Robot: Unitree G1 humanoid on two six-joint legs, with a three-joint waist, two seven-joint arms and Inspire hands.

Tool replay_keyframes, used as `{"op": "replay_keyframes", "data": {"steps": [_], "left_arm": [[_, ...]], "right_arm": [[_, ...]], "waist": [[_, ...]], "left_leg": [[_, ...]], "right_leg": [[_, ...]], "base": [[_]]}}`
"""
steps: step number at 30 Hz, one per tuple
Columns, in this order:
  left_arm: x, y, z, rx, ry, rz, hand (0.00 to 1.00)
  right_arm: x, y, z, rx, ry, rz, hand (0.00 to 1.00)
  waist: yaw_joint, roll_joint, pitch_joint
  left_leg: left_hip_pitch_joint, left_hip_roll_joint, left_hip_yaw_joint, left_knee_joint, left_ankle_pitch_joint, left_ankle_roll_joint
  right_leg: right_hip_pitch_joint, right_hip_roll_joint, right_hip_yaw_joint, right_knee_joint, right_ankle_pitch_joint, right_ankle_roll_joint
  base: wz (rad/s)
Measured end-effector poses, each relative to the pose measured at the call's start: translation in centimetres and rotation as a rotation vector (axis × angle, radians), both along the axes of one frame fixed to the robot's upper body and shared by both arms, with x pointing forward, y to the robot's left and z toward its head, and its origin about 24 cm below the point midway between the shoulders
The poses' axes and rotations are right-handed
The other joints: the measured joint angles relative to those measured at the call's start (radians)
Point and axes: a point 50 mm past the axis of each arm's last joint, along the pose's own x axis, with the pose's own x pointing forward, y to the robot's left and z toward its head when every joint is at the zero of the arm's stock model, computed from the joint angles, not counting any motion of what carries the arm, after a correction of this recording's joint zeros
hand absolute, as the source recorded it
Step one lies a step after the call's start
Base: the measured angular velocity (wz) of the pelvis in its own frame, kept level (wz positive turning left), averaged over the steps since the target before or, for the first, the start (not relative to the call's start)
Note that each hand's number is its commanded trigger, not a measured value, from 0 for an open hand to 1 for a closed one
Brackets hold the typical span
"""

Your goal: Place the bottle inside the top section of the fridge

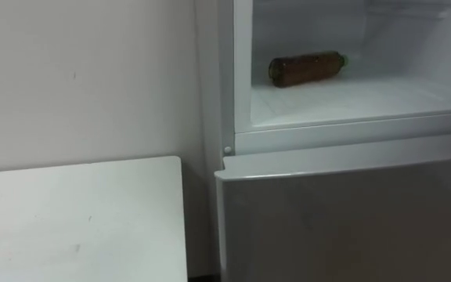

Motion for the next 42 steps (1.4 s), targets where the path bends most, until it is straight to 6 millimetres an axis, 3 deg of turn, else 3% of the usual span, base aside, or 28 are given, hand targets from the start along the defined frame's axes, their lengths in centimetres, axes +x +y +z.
{"op": "replay_keyframes", "data": {"steps": [10, 19, 25, 36, 42], "left_arm": [[-0.4, -0.5, -0.6, -0.124, 0.023, 0.137, 0.0], [-0.8, -0.4, -0.7, -0.207, 0.005, 0.235, 0.0], [-1.3, -0.2, -0.5, -0.208, -0.002, 0.279, 0.0], [-1.6, 1.8, 0.2, -0.159, -0.023, 0.275, 0.0], [-0.9, 1.9, 0.3, -0.154, -0.041, 0.242, 0.0]], "right_arm": [[1.5, 0.9, -0.9, 0.126, -0.11, -0.014, 0.0], [4.5, -0.3, 0.7, 0.073, -0.248, 0.009, 0.0], [7.0, -2.1, 3.5, -0.06, -0.316, 0.008, 0.0], [9.9, -8.0, 11.0, -0.341, -0.508, -0.147, 0.0], [11.3, -8.7, 13.7, -0.43, -0.558, -0.151, 0.0]], "waist": [[-0.009, -0.001, -0.0001], [-0.011, -0.011, -0.0009], [-0.012, -0.021, 0.0046], [-0.019, -0.041, 0.0005], [-0.018, -0.067, 0.0074]], "left_leg": [[0.007, -0.001, 0.003, 0.003, 0.0, 0.0], [0.009, -0.001, 0.003, 0.012, 0.0, 0.0], [0.005, -0.002, 0.005, 0.007, 0.0, 0.0], [-0.003, -0.004, -0.001, -0.001, 0.0, 0.0], [-0.004, -0.003, -0.011, -0.001, 0.0, 0.0]], "right_leg": [[-0.01, -0.003, -0.002, 0.02, -0.006, -0.001], [-0.006, -0.005, -0.002, 0.022, -0.006, -0.001], [-0.013, -0.004, 0.002, 0.025, -0.008, -0.001], [-0.012, -0.004, -0.008, 0.024, -0.01, 0.0], [-0.013, -0.005, -0.018, 0.012, -0.012, 0.0]], "base": [[0.0], [0.0], [0.0], [0.01], [0.03]]}}
